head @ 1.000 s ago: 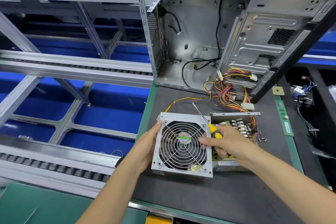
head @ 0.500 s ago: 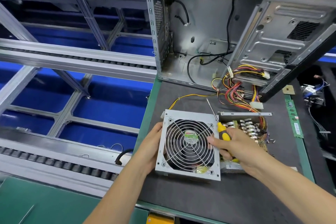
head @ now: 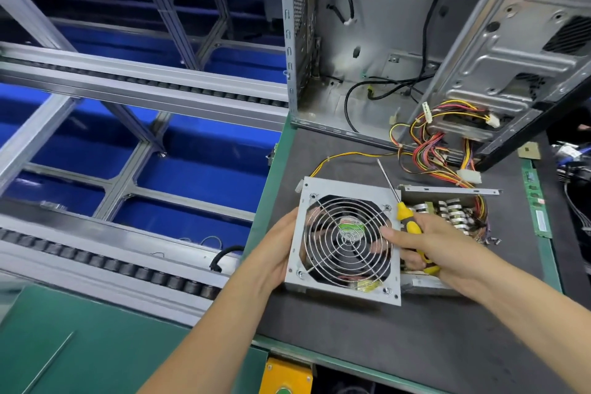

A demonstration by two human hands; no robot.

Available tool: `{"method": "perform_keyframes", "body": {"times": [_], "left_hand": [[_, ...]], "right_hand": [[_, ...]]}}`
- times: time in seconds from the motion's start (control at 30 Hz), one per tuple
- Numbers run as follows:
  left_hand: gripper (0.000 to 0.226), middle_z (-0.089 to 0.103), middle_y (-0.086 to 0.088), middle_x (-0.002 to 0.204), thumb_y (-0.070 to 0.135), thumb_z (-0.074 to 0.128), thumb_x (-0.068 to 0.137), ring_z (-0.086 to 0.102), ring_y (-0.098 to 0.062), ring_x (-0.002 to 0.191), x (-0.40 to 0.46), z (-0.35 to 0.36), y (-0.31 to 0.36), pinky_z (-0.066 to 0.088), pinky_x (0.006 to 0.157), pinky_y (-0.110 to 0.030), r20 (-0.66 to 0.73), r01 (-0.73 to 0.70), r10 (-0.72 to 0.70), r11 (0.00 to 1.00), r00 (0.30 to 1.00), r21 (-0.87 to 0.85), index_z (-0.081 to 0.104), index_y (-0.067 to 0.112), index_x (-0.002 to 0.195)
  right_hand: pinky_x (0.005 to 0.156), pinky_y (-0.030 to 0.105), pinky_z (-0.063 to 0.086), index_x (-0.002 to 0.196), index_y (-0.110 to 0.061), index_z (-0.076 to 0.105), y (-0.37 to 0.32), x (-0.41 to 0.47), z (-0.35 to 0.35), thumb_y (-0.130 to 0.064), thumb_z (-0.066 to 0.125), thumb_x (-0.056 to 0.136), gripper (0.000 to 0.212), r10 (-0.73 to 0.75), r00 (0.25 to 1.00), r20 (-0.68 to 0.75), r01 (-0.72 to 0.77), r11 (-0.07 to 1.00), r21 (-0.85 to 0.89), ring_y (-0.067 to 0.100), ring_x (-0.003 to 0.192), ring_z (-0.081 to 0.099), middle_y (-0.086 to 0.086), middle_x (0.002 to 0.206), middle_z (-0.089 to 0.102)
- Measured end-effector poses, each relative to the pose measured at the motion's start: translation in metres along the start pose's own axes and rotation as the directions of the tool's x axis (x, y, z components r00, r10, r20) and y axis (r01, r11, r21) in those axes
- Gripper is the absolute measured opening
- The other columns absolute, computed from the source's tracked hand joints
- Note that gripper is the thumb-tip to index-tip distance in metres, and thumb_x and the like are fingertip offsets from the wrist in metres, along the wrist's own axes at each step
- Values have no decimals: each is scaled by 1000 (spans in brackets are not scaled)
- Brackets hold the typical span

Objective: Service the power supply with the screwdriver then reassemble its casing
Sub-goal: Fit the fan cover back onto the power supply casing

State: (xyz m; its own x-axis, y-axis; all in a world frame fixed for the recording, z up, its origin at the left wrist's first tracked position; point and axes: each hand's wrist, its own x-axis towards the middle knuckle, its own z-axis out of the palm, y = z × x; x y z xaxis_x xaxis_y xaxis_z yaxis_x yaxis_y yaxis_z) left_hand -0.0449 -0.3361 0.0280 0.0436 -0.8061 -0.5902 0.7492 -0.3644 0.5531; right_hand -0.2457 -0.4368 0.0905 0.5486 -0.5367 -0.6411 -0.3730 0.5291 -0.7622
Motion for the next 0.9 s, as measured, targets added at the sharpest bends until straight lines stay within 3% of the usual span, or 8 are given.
{"method": "perform_keyframes", "body": {"times": [0.13,0.27,0.33,0.47,0.6,0.67,0.77,0.9], "left_hand": [[23,72,-15,102,18,65,93,71,-26,83,0,1,3,59,73,-37,36,-14,15,999,999,-36,69,9,113],[32,71,-16,105,17,66,89,72,-26,85,-5,-2,2,59,75,-37,102,-21,32,994,994,-109,66,8,120],[37,70,-16,107,16,66,89,71,-27,86,-7,-2,1,59,77,-38,124,-22,36,994,992,-107,63,7,125],[31,71,-15,104,10,63,88,71,-25,87,-10,-3,0,59,76,-36,128,-56,65,996,990,-72,67,8,120],[29,73,-14,101,25,63,92,72,-25,88,-9,0,3,58,76,-37,55,-70,70,998,996,-8,70,9,116],[42,73,-14,105,44,54,97,72,-26,93,-8,2,4,57,78,-37,-25,-19,19,1000,1000,15,68,11,118],[72,69,-11,120,71,36,85,67,-26,109,-8,3,4,54,88,-39,-20,23,-23,1000,1000,15,63,19,127],[61,68,-12,122,66,49,83,66,-28,110,-8,1,6,55,88,-41,5,45,-45,999,999,-8,72,20,116]], "right_hand": [[36,15,29,108,13,52,1,1,-1,-11,63,83,37,-10,1000,6,10,1000,18,6,37,31,23,90,71],[37,16,27,105,16,55,1,-2,0,-17,66,83,41,-47,999,-14,46,997,-58,9,37,28,9,50,55],[37,17,26,105,16,56,0,-2,1,-13,64,86,36,-66,997,-26,64,995,-71,9,36,27,3,43,49],[38,19,28,97,5,59,-3,-4,3,-11,65,86,20,-117,993,-34,112,985,-133,11,33,32,14,67,70],[36,19,28,78,-6,65,-1,-2,-4,-23,75,78,20,-176,978,-107,140,949,-284,20,35,36,14,47,50],[36,20,30,75,-11,63,2,-1,-5,-29,76,77,22,-230,965,-126,171,915,-365,21,36,39,10,45,48],[36,18,32,86,-13,56,5,0,-5,-33,77,75,31,-278,944,-180,174,879,-444,19,32,42,3,52,56],[34,17,32,104,-18,54,1,-1,-6,-35,76,76,40,-245,951,-188,136,880,-456,16,30,43,3,61,60]]}}
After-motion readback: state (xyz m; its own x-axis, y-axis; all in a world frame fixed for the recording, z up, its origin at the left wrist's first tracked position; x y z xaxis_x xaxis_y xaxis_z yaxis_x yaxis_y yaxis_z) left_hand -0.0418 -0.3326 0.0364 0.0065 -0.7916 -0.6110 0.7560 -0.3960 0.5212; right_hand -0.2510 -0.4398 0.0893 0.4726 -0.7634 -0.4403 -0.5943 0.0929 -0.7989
